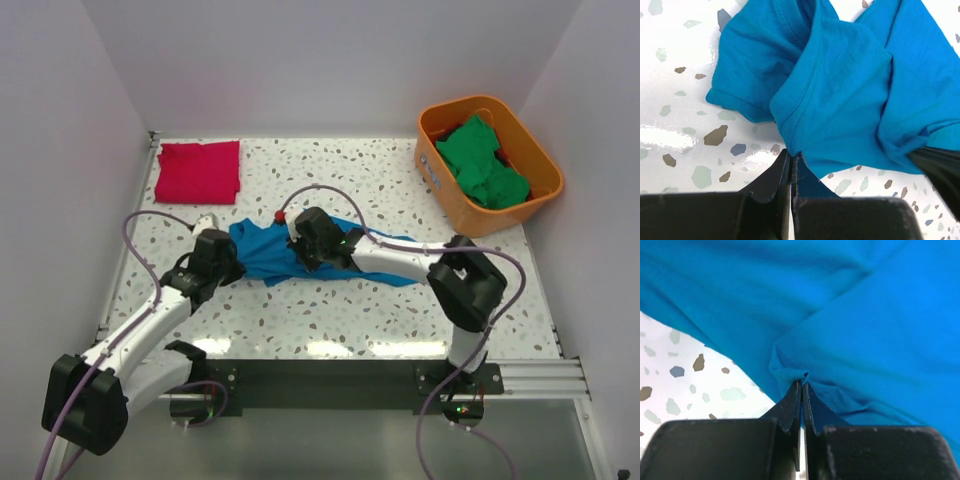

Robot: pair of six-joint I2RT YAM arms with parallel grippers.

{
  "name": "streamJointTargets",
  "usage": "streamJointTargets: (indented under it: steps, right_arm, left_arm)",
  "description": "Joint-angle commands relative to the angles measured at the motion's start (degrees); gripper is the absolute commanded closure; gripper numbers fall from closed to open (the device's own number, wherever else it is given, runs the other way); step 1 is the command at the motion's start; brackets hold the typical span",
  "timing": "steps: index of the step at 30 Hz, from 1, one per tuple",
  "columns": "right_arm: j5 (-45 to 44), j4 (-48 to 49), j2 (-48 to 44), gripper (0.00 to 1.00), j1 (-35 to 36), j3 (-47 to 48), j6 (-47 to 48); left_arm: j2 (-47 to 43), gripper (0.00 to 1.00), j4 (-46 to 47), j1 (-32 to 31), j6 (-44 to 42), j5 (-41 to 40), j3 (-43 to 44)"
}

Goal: Fold and stack the t-shirts
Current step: Flatten the tshirt out

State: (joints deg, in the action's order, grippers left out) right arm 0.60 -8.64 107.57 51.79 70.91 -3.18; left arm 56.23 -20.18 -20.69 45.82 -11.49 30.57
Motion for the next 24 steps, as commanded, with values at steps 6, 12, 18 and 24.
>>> streamJointTargets:
  steps: [6, 12, 18, 24]
  right_arm:
    - [-33.8, -2.0, -30.6, 1.00, 0.1, -2.3, -4.2]
    - [-46.5, -3.1, -45.0, 1.00, 0.1, 3.5, 2.5]
    - [-47.1, -7.5, -53.9, 1.00, 0.1, 16.7, 8.7]
    - [-44.0, -14.4, -56.9, 1.00, 0.1, 29.2, 9.4]
  left_arm:
    - [-6.0, 1.00, -8.1, 0.2, -1.7, -7.9, 14.0]
    - [-10.3, 1.00, -11.5, 0.2, -3.4, -12.9, 29.4]
    - [-14.6, 1.00, -14.4, 0.2, -6.2, -20.9, 46.1]
    - [-18.4, 1.00, -14.8, 0.2, -9.4, -23.7, 57.8]
